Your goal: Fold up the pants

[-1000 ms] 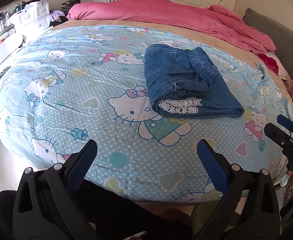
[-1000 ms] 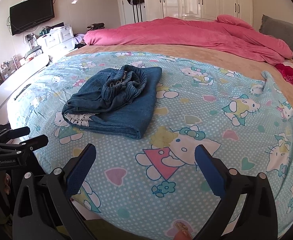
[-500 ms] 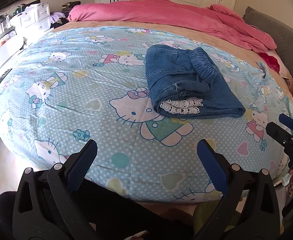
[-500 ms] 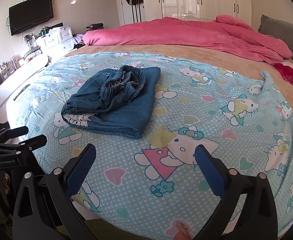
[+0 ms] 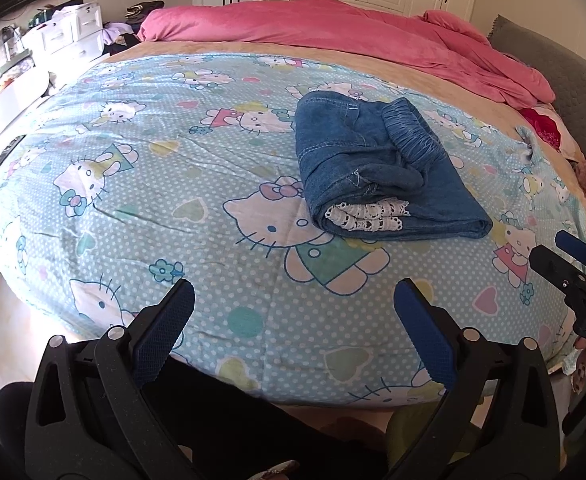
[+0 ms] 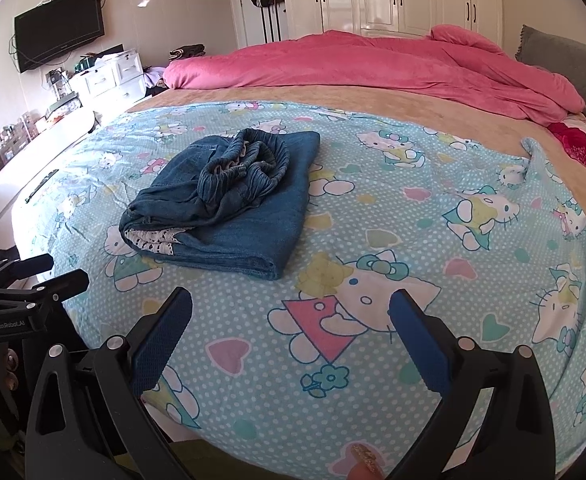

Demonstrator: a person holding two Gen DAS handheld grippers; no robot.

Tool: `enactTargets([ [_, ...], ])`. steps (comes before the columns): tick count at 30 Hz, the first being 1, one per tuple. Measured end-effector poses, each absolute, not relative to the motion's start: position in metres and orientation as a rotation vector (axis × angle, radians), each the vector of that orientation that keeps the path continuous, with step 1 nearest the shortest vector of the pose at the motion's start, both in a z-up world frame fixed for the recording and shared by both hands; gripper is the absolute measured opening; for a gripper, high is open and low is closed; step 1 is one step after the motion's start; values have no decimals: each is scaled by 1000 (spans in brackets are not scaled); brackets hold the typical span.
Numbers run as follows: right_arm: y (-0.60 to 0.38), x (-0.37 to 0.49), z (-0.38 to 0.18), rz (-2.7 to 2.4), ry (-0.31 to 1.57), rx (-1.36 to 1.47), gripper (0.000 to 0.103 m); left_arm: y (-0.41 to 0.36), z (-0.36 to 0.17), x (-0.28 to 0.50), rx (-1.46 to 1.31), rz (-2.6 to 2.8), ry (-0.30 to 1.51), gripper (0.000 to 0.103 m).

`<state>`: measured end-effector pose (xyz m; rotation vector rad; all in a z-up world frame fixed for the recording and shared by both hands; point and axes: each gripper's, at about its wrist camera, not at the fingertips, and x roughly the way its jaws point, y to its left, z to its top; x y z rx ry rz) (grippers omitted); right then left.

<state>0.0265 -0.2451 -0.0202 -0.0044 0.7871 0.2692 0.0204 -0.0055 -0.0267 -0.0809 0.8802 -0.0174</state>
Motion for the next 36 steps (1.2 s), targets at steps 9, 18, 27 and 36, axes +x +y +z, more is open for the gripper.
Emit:
enactTargets([
  [9, -245, 26, -19, 269, 785, -4, 99, -5, -25, 19, -79, -11, 877, 94],
  [18, -245, 24, -17, 266, 783, -2, 99, -3, -23, 20, -84, -5, 877, 94],
  [27, -244, 24, -18, 267, 785, -4, 99, -4, -24, 20, -80, 2, 878, 94],
  [36, -244, 25, -19, 264, 794, -10, 99, -6, -24, 19, -72, -3, 882, 94],
])
